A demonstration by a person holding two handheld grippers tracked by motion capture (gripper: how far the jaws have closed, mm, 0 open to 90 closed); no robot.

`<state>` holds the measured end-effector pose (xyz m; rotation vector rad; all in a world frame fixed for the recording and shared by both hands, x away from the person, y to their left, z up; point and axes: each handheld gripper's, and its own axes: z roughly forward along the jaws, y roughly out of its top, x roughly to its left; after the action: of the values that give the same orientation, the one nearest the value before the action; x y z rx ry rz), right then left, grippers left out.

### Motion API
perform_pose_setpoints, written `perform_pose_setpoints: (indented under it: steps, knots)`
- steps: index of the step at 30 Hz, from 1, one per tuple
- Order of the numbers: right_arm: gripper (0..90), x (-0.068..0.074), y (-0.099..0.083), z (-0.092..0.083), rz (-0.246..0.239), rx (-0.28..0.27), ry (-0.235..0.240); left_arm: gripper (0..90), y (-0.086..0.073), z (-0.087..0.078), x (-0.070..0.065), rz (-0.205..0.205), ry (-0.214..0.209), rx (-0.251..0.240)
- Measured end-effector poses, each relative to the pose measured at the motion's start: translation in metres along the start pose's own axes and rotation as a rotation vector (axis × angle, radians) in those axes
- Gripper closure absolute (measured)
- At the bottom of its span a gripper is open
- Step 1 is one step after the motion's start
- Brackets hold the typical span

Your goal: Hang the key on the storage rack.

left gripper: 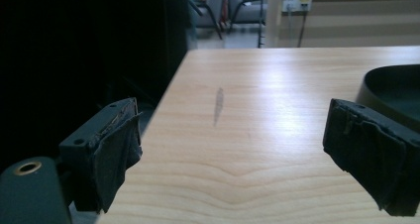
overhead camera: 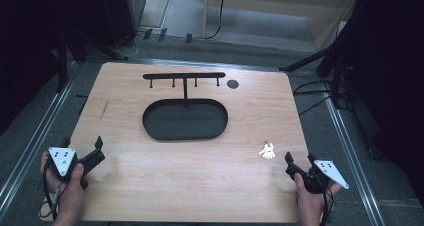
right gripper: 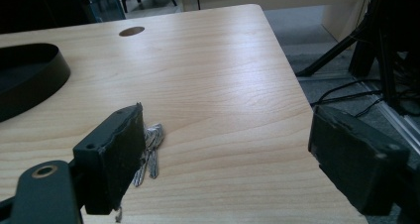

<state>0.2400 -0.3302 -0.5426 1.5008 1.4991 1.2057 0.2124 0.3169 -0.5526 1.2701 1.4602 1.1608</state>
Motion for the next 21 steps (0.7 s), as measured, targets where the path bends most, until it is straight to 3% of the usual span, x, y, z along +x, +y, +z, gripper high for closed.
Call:
perform_pose_setpoints:
  steps: [3, 7, 8, 9, 10, 11, 12, 14, 15, 17, 19, 20, 21]
  knots:
    - [14.8, 0.003, 0.000, 0.002, -0.023, 0.015, 0.000, 8.1, 0.001, 0.001, 0.003, -0.032, -0.004, 0.018]
    - [16.9, 0.008, 0.005, 0.005, -0.036, 0.070, -0.026, 8.1, 0.000, 0.000, -0.003, 0.022, 0.020, 0.011]
    - [19.4, 0.013, 0.013, 0.004, -0.059, 0.103, -0.057, 8.0, 0.000, 0.000, -0.004, 0.023, 0.024, 0.010]
    - [19.4, 0.013, 0.013, 0.004, -0.059, 0.103, -0.057, 8.1, 0.000, 0.000, -0.004, 0.023, 0.024, 0.010]
    - [21.3, 0.018, 0.022, 0.003, -0.086, 0.128, -0.065, 7.9, 0.000, 0.000, -0.003, 0.012, 0.018, 0.010]
    - [21.3, 0.018, 0.022, 0.003, -0.086, 0.128, -0.065, 7.9, 0.000, 0.001, -0.001, 0.001, 0.001, 0.011]
    - [25.0, 0.021, 0.032, 0.003, -0.089, 0.162, -0.066, 5.2, 0.001, 0.002, 0.001, -0.009, -0.015, 0.023]
    - [24.8, 0.022, 0.044, 0.005, -0.053, 0.222, -0.061, 2.4, 0.002, 0.004, 0.002, -0.010, -0.036, 0.050]
    - [24.8, 0.022, 0.044, 0.005, -0.053, 0.222, -0.061, 2.4, 0.002, 0.005, 0.001, -0.008, -0.036, 0.056]
    - [24.8, 0.022, 0.056, 0.009, -0.047, 0.307, -0.052, 2.5, 0.003, 0.006, -0.002, 0.021, -0.025, 0.068]
    - [24.9, 0.023, 0.069, 0.015, -0.056, 0.425, -0.046, 2.5, 0.003, 0.007, -0.005, 0.049, -0.019, 0.077]
    - [25.4, 0.026, 0.080, 0.023, -0.073, 0.549, -0.022, 2.5, 0.003, 0.007, -0.006, 0.057, -0.018, 0.073]
    - [25.4, 0.026, 0.080, 0.023, -0.073, 0.549, -0.022, 2.5, 0.003, 0.006, -0.007, 0.068, -0.019, 0.069]
